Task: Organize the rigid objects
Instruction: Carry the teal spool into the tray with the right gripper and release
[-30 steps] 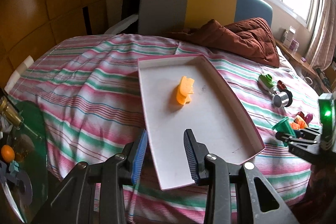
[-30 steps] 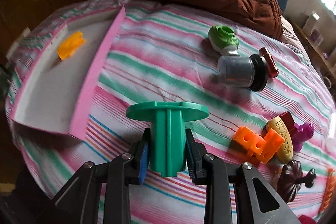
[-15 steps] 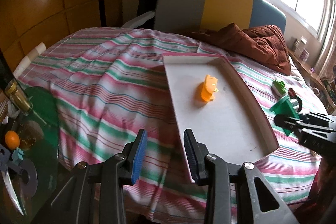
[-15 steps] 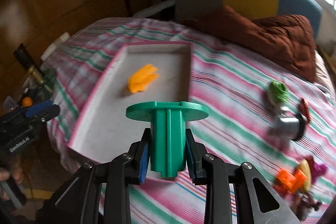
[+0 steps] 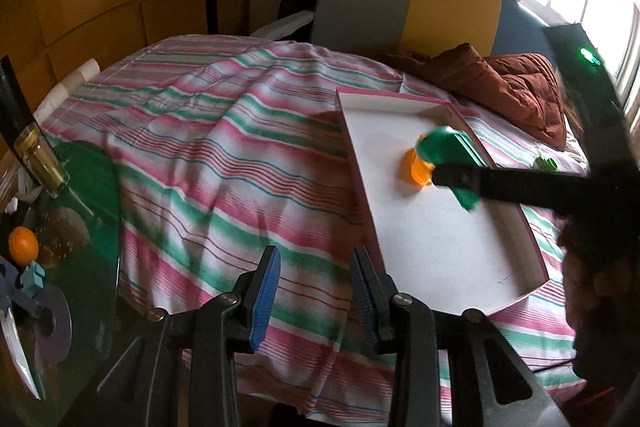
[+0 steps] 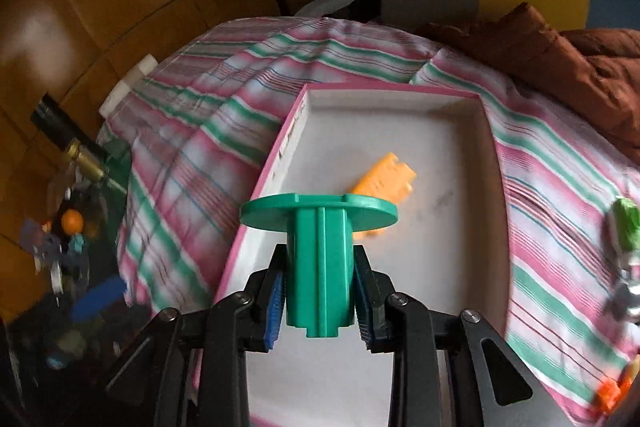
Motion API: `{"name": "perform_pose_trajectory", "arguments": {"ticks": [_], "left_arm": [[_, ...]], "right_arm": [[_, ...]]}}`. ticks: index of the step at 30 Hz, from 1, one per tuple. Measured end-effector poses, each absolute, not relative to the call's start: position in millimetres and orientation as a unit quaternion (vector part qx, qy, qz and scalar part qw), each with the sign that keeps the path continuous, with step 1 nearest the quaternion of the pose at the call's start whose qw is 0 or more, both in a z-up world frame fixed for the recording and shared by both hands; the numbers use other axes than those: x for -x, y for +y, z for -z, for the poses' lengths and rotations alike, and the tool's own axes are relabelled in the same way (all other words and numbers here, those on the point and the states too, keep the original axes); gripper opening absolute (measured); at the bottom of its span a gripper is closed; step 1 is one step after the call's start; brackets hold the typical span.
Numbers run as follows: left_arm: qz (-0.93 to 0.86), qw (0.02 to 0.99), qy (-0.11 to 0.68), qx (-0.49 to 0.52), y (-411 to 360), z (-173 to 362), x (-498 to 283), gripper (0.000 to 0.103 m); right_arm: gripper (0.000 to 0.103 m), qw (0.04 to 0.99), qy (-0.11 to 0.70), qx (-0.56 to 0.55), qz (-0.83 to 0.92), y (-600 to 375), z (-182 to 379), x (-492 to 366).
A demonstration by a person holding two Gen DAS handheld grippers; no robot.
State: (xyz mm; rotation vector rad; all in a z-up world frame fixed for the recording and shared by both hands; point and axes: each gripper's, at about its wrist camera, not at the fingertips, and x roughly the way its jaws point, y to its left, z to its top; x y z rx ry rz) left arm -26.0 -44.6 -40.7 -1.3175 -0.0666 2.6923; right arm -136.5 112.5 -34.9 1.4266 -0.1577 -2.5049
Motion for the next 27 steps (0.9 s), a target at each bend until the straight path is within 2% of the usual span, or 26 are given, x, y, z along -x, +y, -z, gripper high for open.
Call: {"name": "perform_pose_trajectory", "arguments": {"ticks": [5,7,14,18,27], "left_arm": [[-0.894,0.068,-0.028,0.443,-51,45,27,0.036],[-0.893,0.066,-0.030,0.445,-52,46,28,0.036],[-0.892,0.066,-0.034,0.445,-54,48,29,0.036],[-0.895,0.069,-0.030,0.440,-51,44,26,0.036],[-0.900,0.078,-0.019,0.429,-42,34,20,0.036]], "right_arm": [[0.032,0.126,-0.102,-0.493,0.855,106,41,167],[0.040,0.121,-0.112,-0.493,0.854,104,43,175],[0.040,0.117,-0.091,-0.488,0.860,106,41,163],[0.047,0.114,-0.084,-0.477,0.867,113,35,148],[0.052,0.098,-0.046,-0.453,0.885,124,23,109]]}}
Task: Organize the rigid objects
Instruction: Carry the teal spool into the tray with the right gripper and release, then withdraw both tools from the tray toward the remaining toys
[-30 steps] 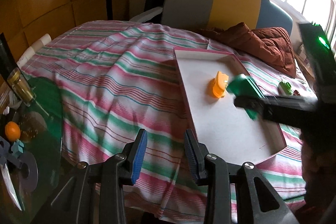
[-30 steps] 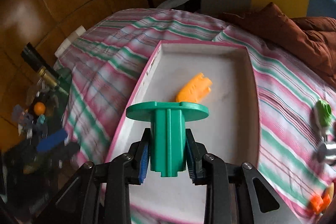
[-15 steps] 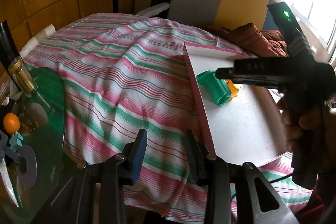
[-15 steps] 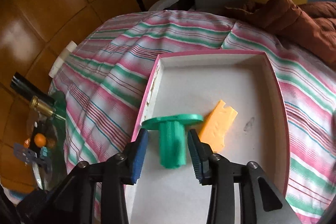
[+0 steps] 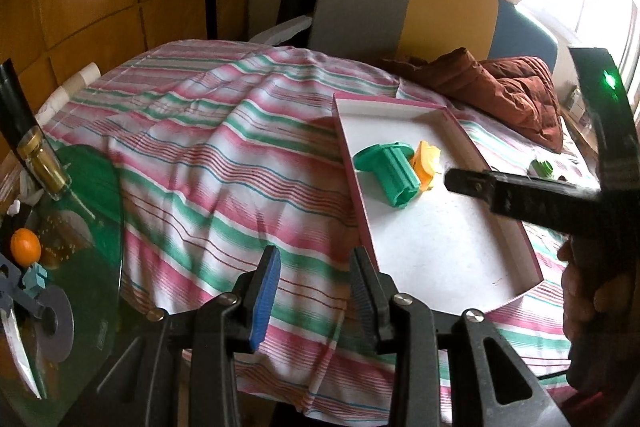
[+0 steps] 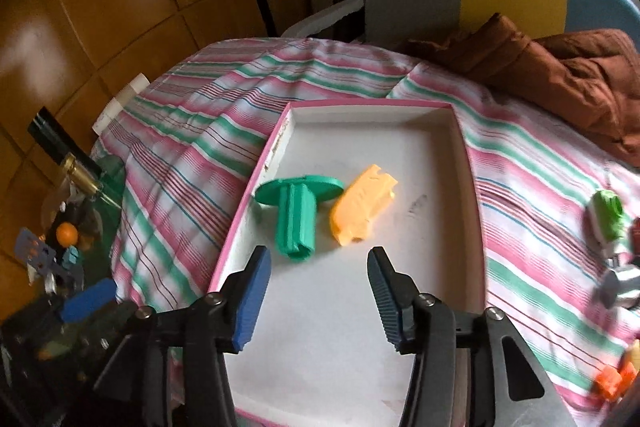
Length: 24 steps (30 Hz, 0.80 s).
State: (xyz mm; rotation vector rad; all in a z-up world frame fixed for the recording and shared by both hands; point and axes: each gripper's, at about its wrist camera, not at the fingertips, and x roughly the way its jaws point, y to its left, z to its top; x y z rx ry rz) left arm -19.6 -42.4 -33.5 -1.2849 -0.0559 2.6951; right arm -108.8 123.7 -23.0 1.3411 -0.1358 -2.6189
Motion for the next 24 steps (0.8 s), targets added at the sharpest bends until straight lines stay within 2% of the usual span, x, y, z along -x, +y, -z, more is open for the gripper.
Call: {"name": "perform_pose_trajectory", "arguments": {"ticks": [17,20,23,24], "left_arm": [[-0.901,0.107,0.019,0.421,-11,23,11,0.036],[-0.900,0.114,0.026,0.421,-4,21,11,0.036],[-0.897,0.130,0.035,0.422,7,20,11,0.036],[-0.896,0.135,0.038,0.421,11,19,11,0.039]], "right_arm": [[0.060,0.040,-0.051,-0.419,0.906,190,6,53],[0.064,0.025,-0.058,-0.419,0.906,209,6,44],[0.072,0.000,-0.072,-0.416,0.907,239,3,32],[0.073,-0.014,-0.080,-0.415,0.906,254,2,26]]}}
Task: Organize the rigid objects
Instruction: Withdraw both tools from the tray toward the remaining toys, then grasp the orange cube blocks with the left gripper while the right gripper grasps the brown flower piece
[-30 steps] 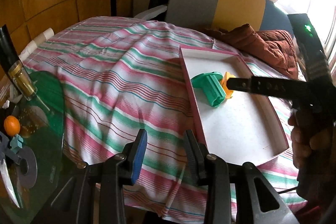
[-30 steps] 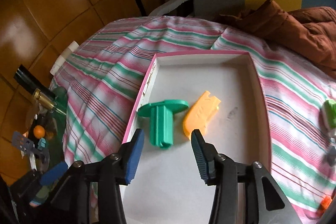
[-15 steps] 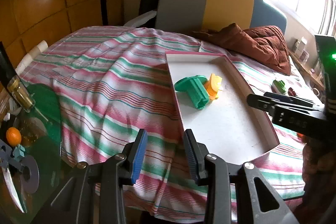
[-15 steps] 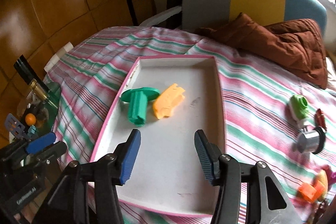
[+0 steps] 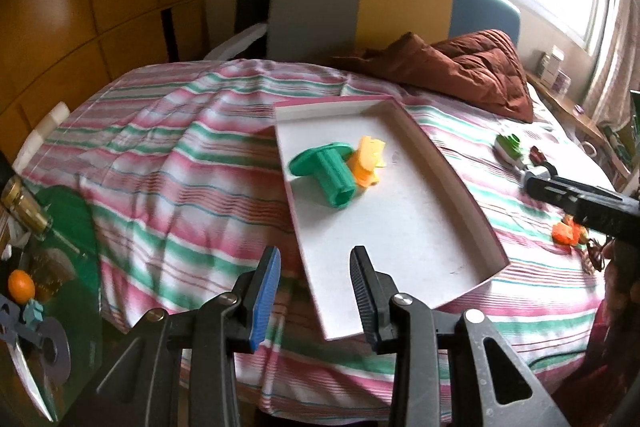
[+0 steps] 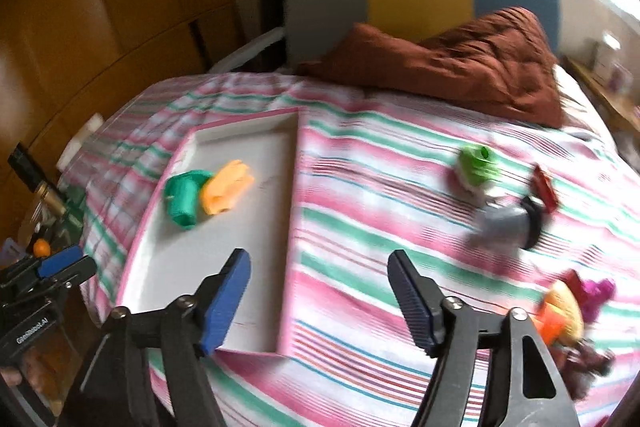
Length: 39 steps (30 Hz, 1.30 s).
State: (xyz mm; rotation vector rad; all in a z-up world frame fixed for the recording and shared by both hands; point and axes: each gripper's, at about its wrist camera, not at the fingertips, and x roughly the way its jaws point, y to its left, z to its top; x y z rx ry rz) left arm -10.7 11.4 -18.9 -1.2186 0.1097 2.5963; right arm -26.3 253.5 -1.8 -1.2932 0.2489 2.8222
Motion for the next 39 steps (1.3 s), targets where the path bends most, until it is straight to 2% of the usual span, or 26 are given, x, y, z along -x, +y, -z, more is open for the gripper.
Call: {"name": "perform_pose_trajectory", "arguments": {"ticks": [6,13,17,20,22,24,25,33,35,39], "left_arm": [[-0.890,0.174,0.053,0.418,41,15,11,0.040],[-0.870,0.241,0.077,0.422,96,13,8,0.040],[-0.851,0.292,0.094,0.427,140,13,1,0.040],[-0.828,0.338,0.112,0.433,180,18,-7,0.040],[-0.813,0.366,0.126,0.434,206,22,-13,0.043],[-0.801,0.386,0.146,0.434,229,29,-19,0.054],[-0.790,0.402,0.157,0.435,246,33,-23,0.055],[-0.758,0.458,0.188,0.425,323,46,-33,0.055],[-0.752,0.465,0.191,0.425,340,48,-30,0.050],[-0.747,0.470,0.200,0.426,359,51,-26,0.050]], "right_arm": [[0.079,0.114,0.133,0.395,-0.902,343,-11,-12],[0.080,0.271,0.249,0.348,-0.862,456,-11,-79],[0.080,0.323,0.300,0.330,-0.835,492,2,-105],[0.080,0.323,0.348,0.314,-0.822,501,8,-114],[0.081,0.325,0.353,0.303,-0.823,502,7,-115],[0.082,0.316,0.356,0.299,-0.827,499,6,-114],[0.084,0.313,0.357,0.297,-0.829,500,6,-113],[0.085,0.296,0.389,0.292,-0.822,508,12,-118],[0.085,0.292,0.388,0.295,-0.823,507,13,-116],[0.085,0.279,0.391,0.300,-0.824,507,15,-112]]}}
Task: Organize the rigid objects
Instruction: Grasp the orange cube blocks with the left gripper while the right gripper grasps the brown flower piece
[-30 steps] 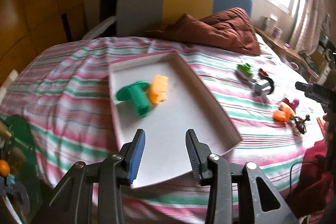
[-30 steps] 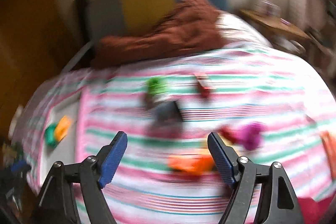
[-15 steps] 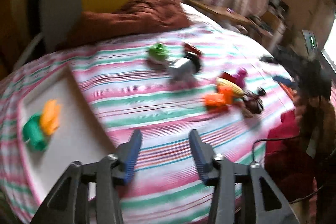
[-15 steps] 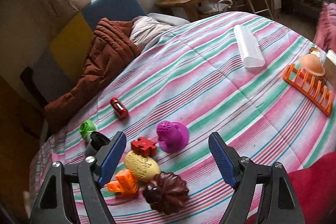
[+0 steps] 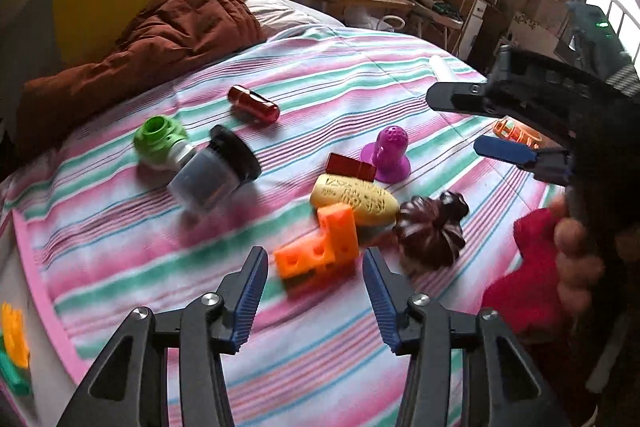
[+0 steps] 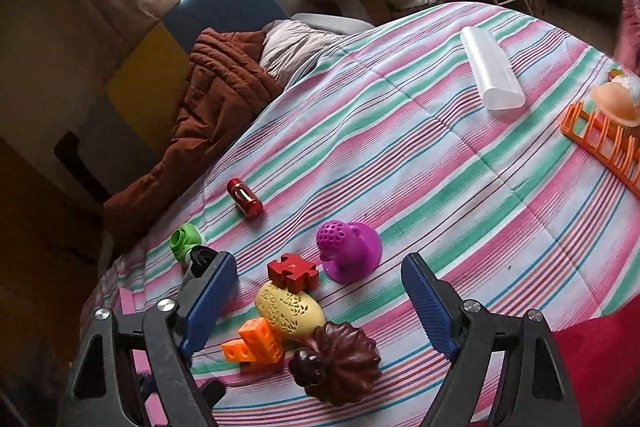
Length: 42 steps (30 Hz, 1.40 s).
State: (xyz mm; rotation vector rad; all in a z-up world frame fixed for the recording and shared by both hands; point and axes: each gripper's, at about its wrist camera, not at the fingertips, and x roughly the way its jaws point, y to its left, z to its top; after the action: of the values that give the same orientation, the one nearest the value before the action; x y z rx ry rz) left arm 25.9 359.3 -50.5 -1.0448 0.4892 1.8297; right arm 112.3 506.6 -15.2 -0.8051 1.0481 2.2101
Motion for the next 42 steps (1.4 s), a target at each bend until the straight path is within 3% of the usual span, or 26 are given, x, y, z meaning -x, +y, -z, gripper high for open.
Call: {"name": "perform_pose_trajectory", "arguments": {"ticks": [10,12,13,31,42], "left_arm": [[-0.726,0.470,0.254,0.434,408,81,-26,0.050],[-0.723,0.464,0.257,0.442,412,92,-21,0.030],[-0.728,0.458,0.247,0.446,409,95,-18,0.029],[-0.755,0.430,0.147,0.472,285,67,-26,0.028],[-0.773,0.430,0.111,0.452,242,38,-22,0.028]], "right_arm": [[0.085,0.269,0.399,0.301,-0.823,508,18,-111],[0.085,0.271,0.396,0.302,-0.824,508,18,-110],[0.085,0.272,0.395,0.302,-0.824,508,18,-111],[0.085,0.265,0.376,0.355,-0.814,503,30,-95],[0.059,0.261,0.332,0.400,-0.814,467,34,-90]]}}
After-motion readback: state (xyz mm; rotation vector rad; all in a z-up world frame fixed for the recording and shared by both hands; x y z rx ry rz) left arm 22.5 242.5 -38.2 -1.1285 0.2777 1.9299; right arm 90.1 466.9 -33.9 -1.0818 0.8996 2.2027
